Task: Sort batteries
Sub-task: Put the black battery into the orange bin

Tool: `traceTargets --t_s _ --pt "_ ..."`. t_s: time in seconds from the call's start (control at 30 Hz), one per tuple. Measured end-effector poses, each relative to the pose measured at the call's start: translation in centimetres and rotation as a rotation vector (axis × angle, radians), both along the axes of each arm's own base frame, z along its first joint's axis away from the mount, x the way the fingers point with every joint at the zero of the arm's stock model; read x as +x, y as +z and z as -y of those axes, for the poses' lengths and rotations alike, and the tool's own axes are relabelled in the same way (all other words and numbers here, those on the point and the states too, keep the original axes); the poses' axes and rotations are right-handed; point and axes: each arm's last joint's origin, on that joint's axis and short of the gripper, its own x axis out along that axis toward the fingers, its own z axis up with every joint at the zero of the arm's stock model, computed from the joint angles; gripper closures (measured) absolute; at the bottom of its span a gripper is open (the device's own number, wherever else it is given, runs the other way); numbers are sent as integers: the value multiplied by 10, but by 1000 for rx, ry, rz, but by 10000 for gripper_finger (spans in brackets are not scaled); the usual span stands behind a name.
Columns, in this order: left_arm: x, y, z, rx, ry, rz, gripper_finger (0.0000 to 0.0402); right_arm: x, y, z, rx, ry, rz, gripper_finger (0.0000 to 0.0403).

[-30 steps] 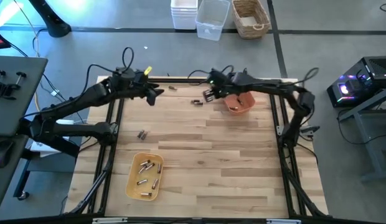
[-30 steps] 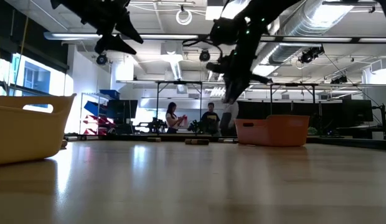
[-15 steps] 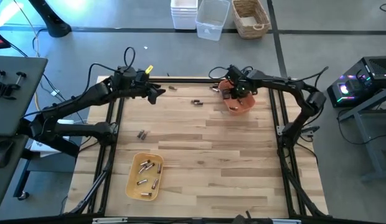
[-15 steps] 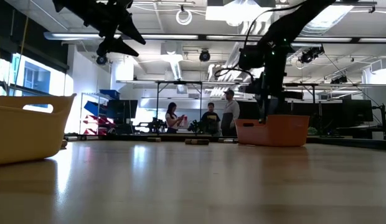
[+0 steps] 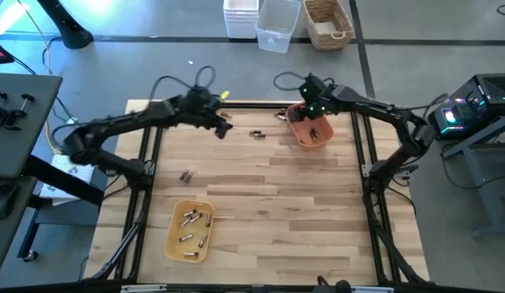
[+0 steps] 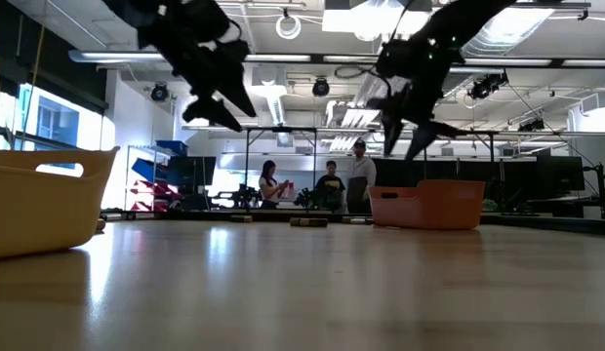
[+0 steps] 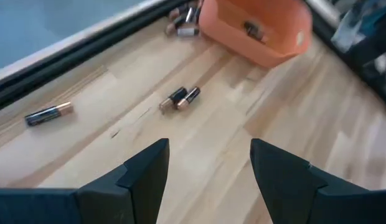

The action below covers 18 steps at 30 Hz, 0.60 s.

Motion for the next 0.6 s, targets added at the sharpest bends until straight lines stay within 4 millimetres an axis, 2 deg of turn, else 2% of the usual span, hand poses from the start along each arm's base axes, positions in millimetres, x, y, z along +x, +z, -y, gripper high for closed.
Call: traceTargets --t_s 0.1,0.23,0.3,0.43,0.6 --pt "13 -6 -8 -76 -83 -61 184 5 19 -2 -3 56 159 187" --pt "10 14 -9 -153 -217 78 184 22 16 -4 6 55 251 188" --pt "0 29 -10 -128 -220 139 184 37 6 -3 19 50 282 189" --pt "-31 60 -15 -2 -99 213 184 73 -27 -1 80 65 370 190" --pt "-62 83 -9 48 3 271 184 108 -62 2 133 120 275 190"
